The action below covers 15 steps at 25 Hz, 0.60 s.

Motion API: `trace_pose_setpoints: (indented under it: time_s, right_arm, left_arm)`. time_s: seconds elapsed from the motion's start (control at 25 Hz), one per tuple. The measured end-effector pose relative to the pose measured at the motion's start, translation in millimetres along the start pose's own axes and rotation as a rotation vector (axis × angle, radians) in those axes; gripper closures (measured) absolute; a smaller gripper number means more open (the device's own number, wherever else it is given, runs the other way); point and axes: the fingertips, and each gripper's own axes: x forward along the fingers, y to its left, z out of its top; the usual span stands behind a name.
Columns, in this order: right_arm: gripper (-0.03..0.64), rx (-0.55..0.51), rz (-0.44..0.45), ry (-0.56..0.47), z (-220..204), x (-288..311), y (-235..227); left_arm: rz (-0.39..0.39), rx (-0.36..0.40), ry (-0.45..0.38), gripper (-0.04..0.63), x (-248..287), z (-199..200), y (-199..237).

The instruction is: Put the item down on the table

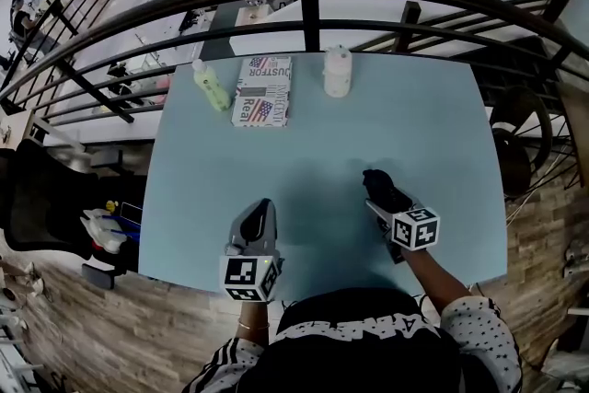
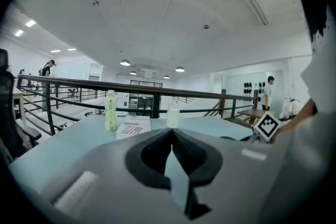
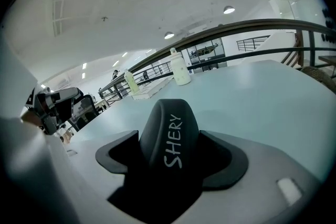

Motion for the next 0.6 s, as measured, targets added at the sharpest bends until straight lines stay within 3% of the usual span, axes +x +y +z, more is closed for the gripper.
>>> trace_pose_setpoints:
  time_s: [0.6]
  right_arm:
    - [0.250,-0.062,-0.003,0.070,-12.9,8.9,-0.3]
  left_arm:
    - [-0.001,-0.014,0.000,0.595,2.0,-4.8,2.9]
